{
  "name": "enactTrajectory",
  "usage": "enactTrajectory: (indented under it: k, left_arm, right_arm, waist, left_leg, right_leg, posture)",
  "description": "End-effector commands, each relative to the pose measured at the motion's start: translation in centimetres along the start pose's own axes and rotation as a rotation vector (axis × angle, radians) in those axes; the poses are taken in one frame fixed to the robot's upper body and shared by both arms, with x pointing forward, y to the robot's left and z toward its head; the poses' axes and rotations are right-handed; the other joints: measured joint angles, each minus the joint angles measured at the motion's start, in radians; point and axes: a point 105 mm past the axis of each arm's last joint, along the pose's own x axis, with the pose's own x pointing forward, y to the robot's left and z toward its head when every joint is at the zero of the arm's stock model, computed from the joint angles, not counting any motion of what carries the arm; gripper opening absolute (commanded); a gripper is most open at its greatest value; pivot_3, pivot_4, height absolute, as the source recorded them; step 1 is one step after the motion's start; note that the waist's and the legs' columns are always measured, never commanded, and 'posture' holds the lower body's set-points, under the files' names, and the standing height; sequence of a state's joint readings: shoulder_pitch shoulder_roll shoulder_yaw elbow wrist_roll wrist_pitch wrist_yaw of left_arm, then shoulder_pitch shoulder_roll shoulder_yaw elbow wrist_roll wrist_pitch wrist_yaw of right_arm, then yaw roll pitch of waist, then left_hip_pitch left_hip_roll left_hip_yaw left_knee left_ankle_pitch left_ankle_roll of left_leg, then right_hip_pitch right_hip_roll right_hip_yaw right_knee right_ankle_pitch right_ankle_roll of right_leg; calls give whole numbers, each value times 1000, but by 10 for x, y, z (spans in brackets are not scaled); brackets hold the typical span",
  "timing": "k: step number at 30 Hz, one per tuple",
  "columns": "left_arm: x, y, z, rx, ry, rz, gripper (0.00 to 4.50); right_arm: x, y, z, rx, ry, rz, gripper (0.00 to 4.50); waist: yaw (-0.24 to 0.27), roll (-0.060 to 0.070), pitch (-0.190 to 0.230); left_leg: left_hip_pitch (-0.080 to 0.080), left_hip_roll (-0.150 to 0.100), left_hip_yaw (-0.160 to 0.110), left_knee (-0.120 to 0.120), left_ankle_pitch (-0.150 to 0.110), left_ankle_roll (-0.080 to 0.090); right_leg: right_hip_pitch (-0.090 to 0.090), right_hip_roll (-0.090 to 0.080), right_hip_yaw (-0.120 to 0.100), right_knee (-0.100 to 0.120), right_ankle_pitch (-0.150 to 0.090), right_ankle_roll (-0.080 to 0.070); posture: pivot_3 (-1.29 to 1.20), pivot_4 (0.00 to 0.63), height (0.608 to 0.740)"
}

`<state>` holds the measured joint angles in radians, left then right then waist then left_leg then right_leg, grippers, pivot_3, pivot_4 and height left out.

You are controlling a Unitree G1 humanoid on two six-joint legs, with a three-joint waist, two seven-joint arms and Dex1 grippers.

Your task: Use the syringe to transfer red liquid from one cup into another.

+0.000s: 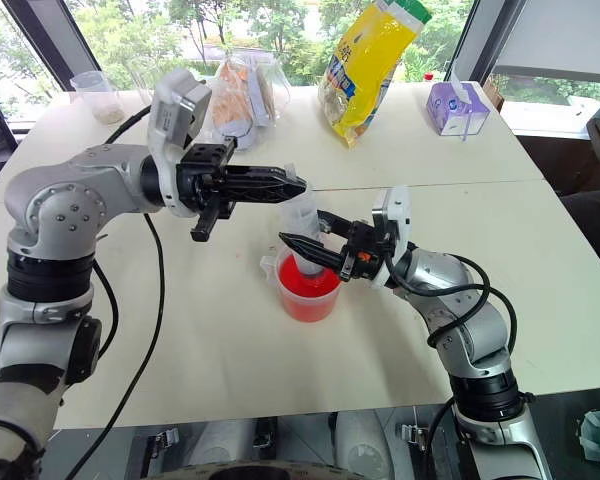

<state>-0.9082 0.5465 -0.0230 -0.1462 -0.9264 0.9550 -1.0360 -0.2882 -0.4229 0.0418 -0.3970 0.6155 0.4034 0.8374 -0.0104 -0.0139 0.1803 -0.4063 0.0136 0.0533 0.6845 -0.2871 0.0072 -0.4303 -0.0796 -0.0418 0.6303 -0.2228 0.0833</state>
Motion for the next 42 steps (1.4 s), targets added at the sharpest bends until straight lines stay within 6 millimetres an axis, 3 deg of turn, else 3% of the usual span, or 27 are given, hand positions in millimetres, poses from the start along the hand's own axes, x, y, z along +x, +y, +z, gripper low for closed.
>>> enactTrajectory:
  k: [1,5,10,11,12,19,26,31,37,42]
  left_arm:
    - [-14,-2,42,161,-108,45,38]
    - [-14,-2,39,153,-103,46,38]
    - [-17,0,23,117,-42,55,38]
    - [-18,0,21,114,-33,56,665]
    - [-19,0,18,110,-24,60,974]
    - [-39,4,0,102,45,130,4415]
    - [-71,7,1,108,56,260,4467]
    - [-87,19,17,158,11,365,4467]
    - [-91,34,36,215,-47,423,4467]
    - [-83,39,39,230,-66,413,4467]
  right_arm:
    - [-4,7,-17,55,71,34,1398]
    - [-3,6,-13,44,65,34,1398]
    - [1,3,8,2,31,40,1398]
    - [1,3,11,-1,28,41,1398]
    - [2,3,14,-5,24,41,1398]
    - [4,4,47,-24,-33,43,1398]
    - [2,1,66,-22,-68,20,1398]
    - [6,-10,89,-35,-113,18,1398]
    - [19,-50,121,-86,-186,-10,1398]
    - [33,-86,110,-126,-199,-66,1398]
  waist:
    - [0,0,0]
    - [0,0,0]
    - [-2,0,0]
    - [-1,0,0]
    - [-1,0,0]
    - [0,0,0]
    - [0,0,0]
    - [0,0,0]
    - [0,0,0]
    - [-2,0,0]
  left_leg:
    - [0,0,0,0,0,0]
    - [0,0,0,0,0,0]
    - [0,0,0,0,0,0]
    - [0,0,0,0,0,0]
    - [0,0,0,0,0,0]
    - [0,0,0,0,0,0]
    - [0,0,0,0,0,0]
    - [0,0,0,0,0,0]
    - [0,0,0,0,0,0]
    - [0,0,1,0,0,0]
  right_leg:
    - [0,0,0,0,0,0]
    - [0,0,0,0,0,0]
    - [0,0,0,0,0,0]
    - [0,0,0,0,0,0]
    - [0,0,0,0,0,0]
    - [0,0,0,0,0,0]
    - [0,0,0,0,0,0]
    - [0,0,0,0,0,0]
    - [0,0,0,0,0,0]
    - [0,0,0,0,0,0]
  posture:
    - [0,150,740]
    - [0,150,740]
    - [0,150,740]
    - [0,150,740]
    - [0,150,740]
    - [0,150,740]
    - [0,150,740]
    - [0,150,740]
    - [0,150,740]
    - [0,150,740]
